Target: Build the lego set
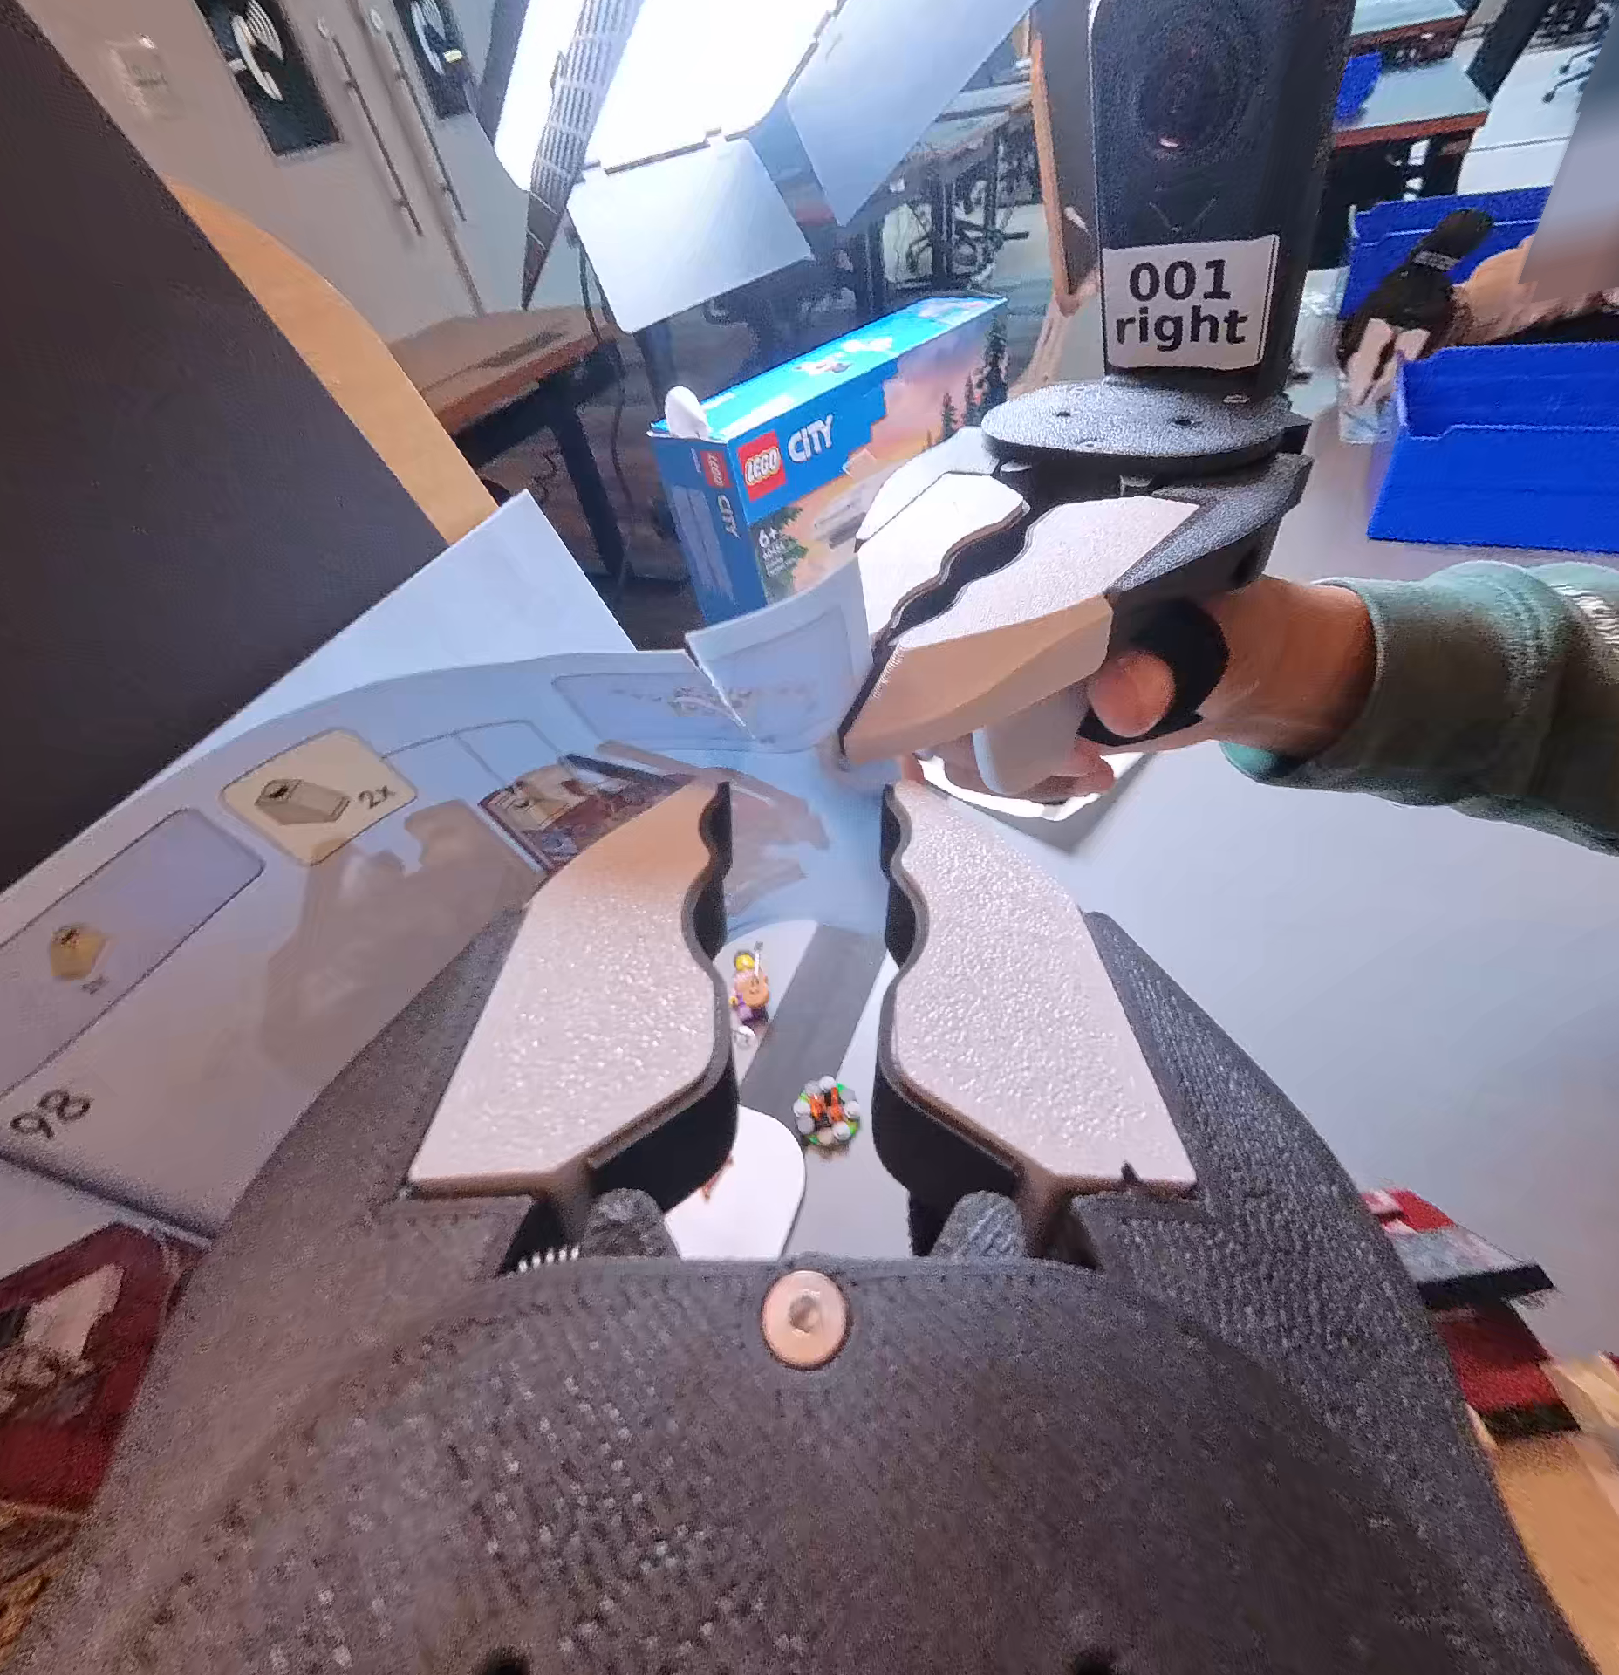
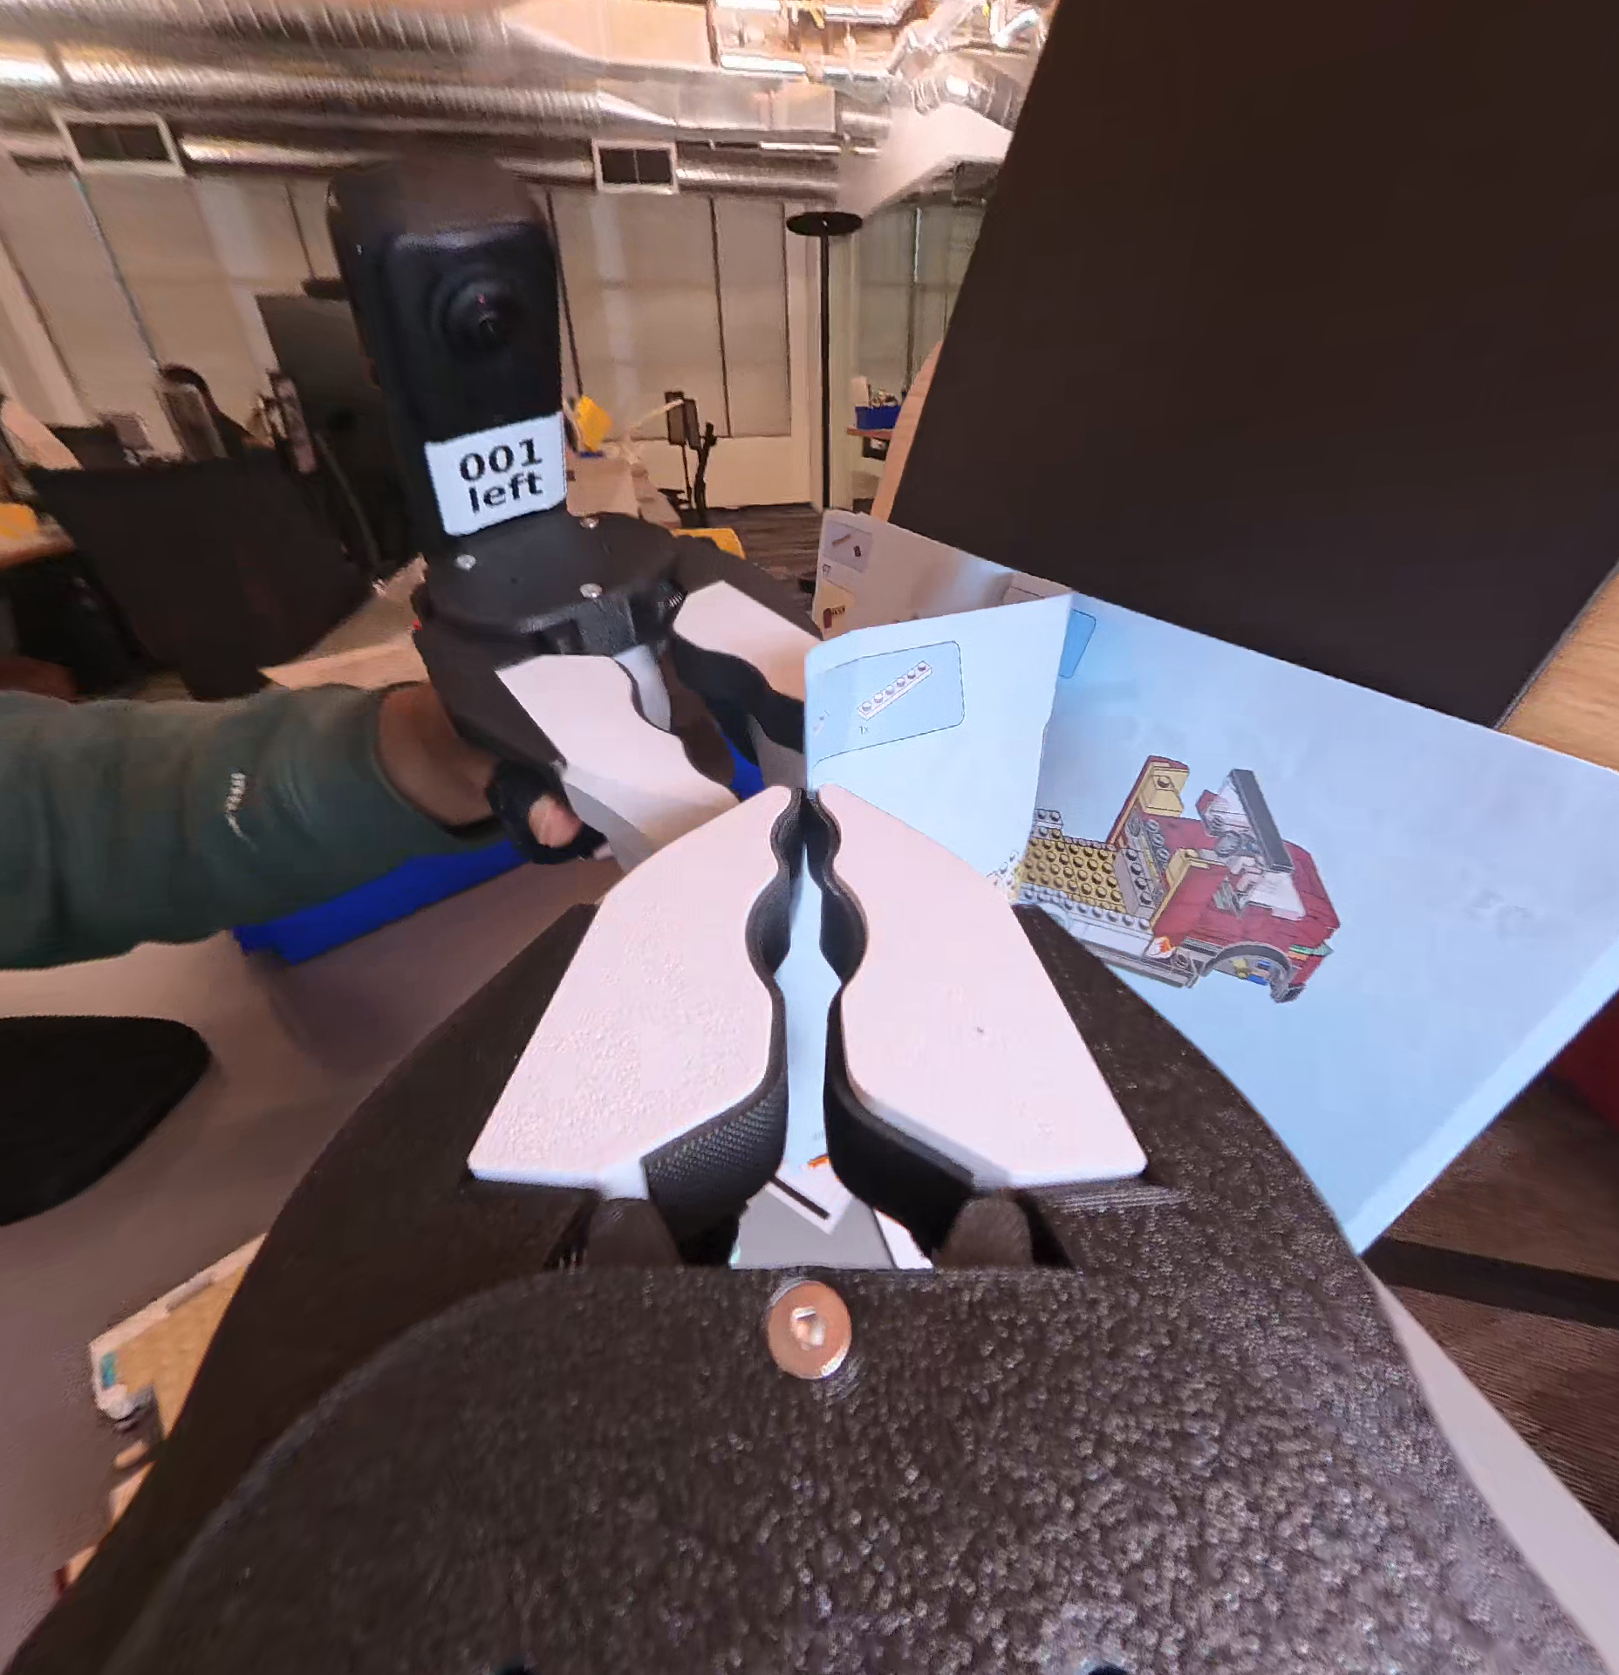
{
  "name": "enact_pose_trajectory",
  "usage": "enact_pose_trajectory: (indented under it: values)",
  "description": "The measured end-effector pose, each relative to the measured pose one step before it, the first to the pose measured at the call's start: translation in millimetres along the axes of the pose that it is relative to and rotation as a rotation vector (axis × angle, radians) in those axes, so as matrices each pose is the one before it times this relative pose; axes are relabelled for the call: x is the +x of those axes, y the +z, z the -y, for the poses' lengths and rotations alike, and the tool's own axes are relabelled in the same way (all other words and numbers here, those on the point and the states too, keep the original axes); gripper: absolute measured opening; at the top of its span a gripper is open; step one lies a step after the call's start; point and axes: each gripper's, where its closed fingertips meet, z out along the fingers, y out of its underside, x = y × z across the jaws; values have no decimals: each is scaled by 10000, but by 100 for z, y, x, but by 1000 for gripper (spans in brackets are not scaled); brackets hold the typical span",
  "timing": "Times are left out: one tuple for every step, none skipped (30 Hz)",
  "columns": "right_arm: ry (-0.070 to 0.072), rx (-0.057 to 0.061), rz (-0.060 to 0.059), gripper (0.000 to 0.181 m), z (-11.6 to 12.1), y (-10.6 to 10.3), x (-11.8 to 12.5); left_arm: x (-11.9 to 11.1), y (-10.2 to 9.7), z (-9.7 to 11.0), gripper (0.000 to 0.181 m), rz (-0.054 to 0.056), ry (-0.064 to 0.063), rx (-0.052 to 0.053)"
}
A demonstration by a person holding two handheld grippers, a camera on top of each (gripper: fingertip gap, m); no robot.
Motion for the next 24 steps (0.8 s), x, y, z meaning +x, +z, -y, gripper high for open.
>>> enact_pose_trajectory:
  values:
    - [185, 58, 90, 0, 45, -49, 26, -98, 307, 108, 27, 151, 152, 124]
    - [158, 31, 74, 0, -6, -77, 47, 66, 253, 87, 20, 54, 147, 94]
    - [131, 21, 28, 0, -17, -91, 107, 163, 190, 120, 12, -21, 144, 108]
    - [74, 31, -13, 0, 8, -128, 150, 22, 155, 30, 10, 65, 97, 45]
    - [47, 31, -8, 0, -3, -148, 128, 39, 120, 1, 9, 10, 37, 27]
    - [67, 34, 2, 1, -7, -134, 108, 60, 49, 14, 7, -43, -44, 27]
    - [81, 39, -9, 3, -7, -138, 126, 11, -11, 27, 5, -38, -49, 40]
    - [66, 9, -22, 5, -57, -122, 145, -74, -41, -15, 4, -7, -38, 6]
    - [45, -1, -15, 6, -111, -114, 142, -116, -99, -3, 2, 6, -32, 21]
    - [49, -3, -10, 7, -154, -84, 148, -75, -124, 41, 1, -48, -105, 59]
    - [47, -34, 18, 9, -215, -51, 132, -127, -129, 4, 1, -23, -134, 49]
    - [49, -32, 29, 12, -222, -6, 128, -76, -115, -15, 1, -54, -102, 40]
    - [68, -9, 28, 15, -199, 28, 143, -49, -79, -82, 1, -61, -115, 7]
    - [36, -1, 65, 17, -169, 86, 41, -27, -50, -42, 0, -66, -116, 41]
    - [-29, 5, 115, 18, -112, 160, -124, 82, 0, -68, 0, -122, -126, 23]
    - [-66, 25, 98, 18, -29, 195, -180, 58, 8, -35, 0, -111, -114, 38]
    - [-112, 52, 68, 15, 69, 189, -200, -5, 1, 0, 0, -74, -108, 60]
    - [-159, 51, -37, 3, 109, 130, -80, -46, -2, -31, 0, -78, -122, 28]
    - [-205, 20, -103, 0, 76, 55, 41, -26, -32, -19, 1, -121, -151, 34]
    - [-112, -32, 3, 0, 21, 14, -7, -56, -62, 12, 3, -109, -185, 54]
    - [57, -34, 98, 0, -8, -5, -51, -22, -64, 7, 4, -111, -171, 59]
    - [85, 6, 41, 0, 32, -45, 71, -91, -74, 8, 4, -25, -101, 64]
    - [28, 8, -30, 0, -7, -61, 138, -82, -86, -13, 3, 2, -40, 36]
    - [48, 3, -10, 0, -32, -75, 102, -31, -78, -8, 2, -27, -36, 29]
